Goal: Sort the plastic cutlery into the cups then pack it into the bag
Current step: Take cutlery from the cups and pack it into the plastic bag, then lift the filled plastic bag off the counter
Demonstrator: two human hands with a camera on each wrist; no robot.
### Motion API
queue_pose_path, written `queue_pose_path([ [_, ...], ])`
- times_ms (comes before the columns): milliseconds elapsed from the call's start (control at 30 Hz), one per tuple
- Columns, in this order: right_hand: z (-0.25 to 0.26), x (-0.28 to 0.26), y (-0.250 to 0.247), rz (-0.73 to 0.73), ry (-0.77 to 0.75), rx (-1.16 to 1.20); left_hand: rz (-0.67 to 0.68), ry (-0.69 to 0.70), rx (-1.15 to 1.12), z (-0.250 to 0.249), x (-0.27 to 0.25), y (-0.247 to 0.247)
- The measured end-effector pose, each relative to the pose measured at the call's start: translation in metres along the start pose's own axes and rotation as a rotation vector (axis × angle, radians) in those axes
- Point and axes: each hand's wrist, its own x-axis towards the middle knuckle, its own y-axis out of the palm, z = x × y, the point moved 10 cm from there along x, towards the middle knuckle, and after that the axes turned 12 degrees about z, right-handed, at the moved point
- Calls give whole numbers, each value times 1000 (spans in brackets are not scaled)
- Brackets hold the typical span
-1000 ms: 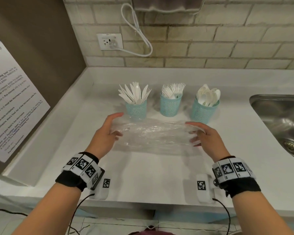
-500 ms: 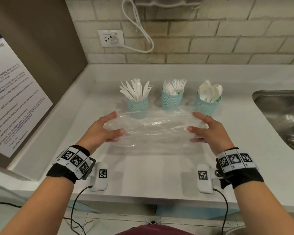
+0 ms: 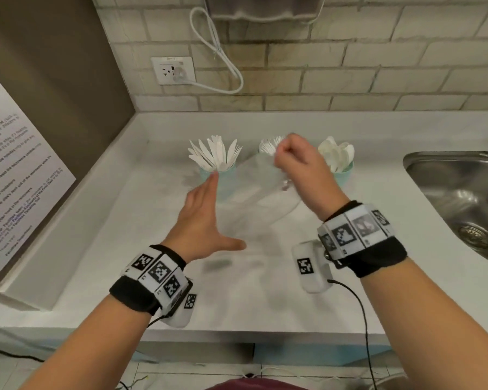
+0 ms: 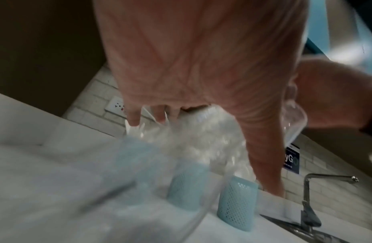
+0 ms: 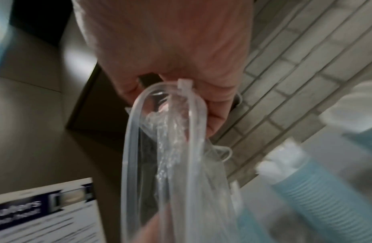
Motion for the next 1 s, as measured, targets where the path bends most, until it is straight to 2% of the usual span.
queue_pose_path([
  [100,18,11,40,173,-12,8,-33,-69,-52,-2,13,7],
  [167,32,14,45,221,-41,13,-114,-121,15,3,16,0],
  [233,39,16,22,102,-73,92,-182,-120,-12,8,18,-8],
  [300,25,14,-13,-103,-61,164,-228,-18,-203,7,16,-17],
  [367,-9,11,-29,-190,51,221,-265,97,-358,-4,12,-29],
  [433,-45,8,-12,-88,211,298,-303,173,-501,-12,10,-39],
  [500,-66,3,21,57,282,381,-325,217,-676,-20,10,-40],
  [600,-69,-7,72,287,299,512,-316,292,-929,-39,10,-33],
  [667,-64,-14,89,351,276,581,-372,283,-1028,-44,6,-31],
  [767,-69,-28,80,278,298,601,-452,173,-1152,-34,5,-26],
  [867,-75,-48,61,161,244,612,-469,71,-1135,-23,9,-16],
  [933,-77,-66,40,54,173,683,-442,7,-1138,-16,12,-3],
  [1000,-80,-88,16,-38,128,713,-325,-23,-1114,-17,18,17],
])
